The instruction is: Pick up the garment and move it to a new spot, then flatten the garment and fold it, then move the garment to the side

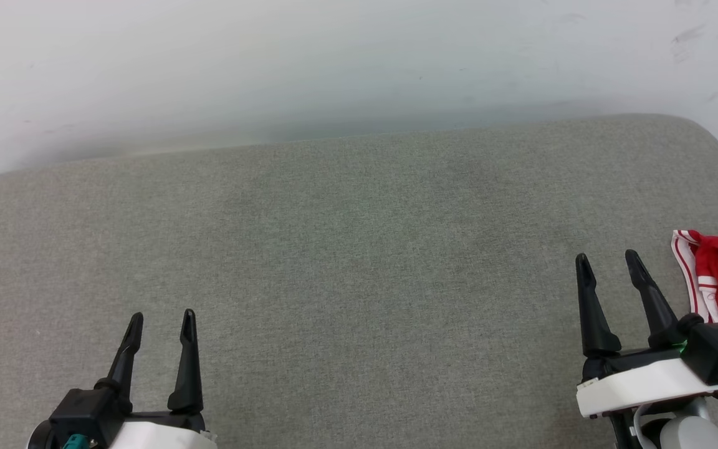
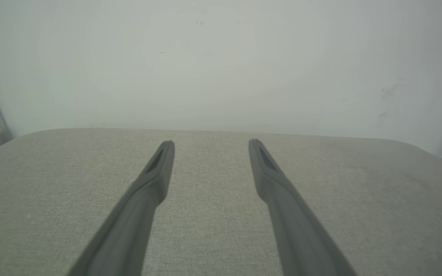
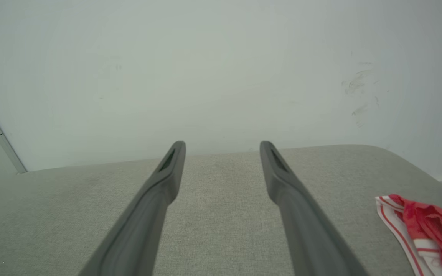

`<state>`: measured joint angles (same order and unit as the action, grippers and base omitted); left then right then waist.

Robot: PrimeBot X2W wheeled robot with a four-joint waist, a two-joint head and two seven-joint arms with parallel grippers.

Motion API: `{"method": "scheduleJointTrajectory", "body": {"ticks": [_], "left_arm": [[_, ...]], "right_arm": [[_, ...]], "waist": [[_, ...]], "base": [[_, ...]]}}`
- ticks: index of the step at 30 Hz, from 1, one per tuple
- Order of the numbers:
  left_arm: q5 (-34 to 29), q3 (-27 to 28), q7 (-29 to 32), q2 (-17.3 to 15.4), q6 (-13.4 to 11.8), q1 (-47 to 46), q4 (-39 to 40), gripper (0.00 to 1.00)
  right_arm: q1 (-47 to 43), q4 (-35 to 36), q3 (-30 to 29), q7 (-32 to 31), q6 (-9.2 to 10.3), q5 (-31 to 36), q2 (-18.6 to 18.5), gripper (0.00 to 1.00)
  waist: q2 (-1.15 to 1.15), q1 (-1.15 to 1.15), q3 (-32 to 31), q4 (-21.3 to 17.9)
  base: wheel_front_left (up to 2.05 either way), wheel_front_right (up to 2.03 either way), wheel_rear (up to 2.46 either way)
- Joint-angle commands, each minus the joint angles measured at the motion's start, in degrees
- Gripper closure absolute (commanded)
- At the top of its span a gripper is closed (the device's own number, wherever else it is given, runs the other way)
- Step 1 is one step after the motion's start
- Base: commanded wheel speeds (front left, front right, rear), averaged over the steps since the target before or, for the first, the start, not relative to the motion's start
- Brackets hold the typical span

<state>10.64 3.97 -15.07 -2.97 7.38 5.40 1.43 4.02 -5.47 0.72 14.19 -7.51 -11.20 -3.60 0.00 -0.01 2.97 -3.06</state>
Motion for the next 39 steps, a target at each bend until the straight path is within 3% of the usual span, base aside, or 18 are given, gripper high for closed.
{"method": "scheduleJointTrajectory", "body": {"ticks": [1, 7, 8, 12, 39], "left_arm": [[0.14, 0.13, -0.12, 0.12, 0.01, -0.4, -0.19, 0.0], [1.09, 0.21, -0.12, 0.12, -0.02, -0.44, -0.19, 0.0], [0.95, 0.11, 0.0, 0.02, 0.0, -0.02, -0.18, 1.0], [2.13, -0.1, 0.26, 0.12, 0.01, 0.38, -1.8, 1.0], [29.93, -0.49, 6.41, -0.94, 0.04, -3.87, -6.53, 1.0]], "right_arm": [[-0.68, -0.05, -0.04, 0.37, 0.05, 0.0, 0.24, 0.0], [-0.74, -0.11, -0.07, 0.39, 0.05, 0.01, 0.36, 0.0], [-0.01, -0.05, -0.07, 0.15, 0.0, -0.02, 0.1, 1.0], [-0.71, -1.46, 0.06, -0.06, 0.0, -0.97, 0.12, 1.0], [0.48, -3.75, -1.4, -6.17, 0.01, -28.76, -0.52, 1.0]], "waist": [[0.0, 0.01, -0.02, 0.01], [0.0, 0.01, -0.13, 0.11], [0.0, 0.01, -0.14, 0.11], [0.0, 0.01, -0.16, 0.14], [0.0, 0.01, -0.73, 0.77]], "base": [[0.0, 0.0, 0.0], [0.0, 0.0, 0.0], [0.0, 0.0, 0.0], [0.0, 0.0, 0.0], [0.0, 0.0, 0.0]]}}
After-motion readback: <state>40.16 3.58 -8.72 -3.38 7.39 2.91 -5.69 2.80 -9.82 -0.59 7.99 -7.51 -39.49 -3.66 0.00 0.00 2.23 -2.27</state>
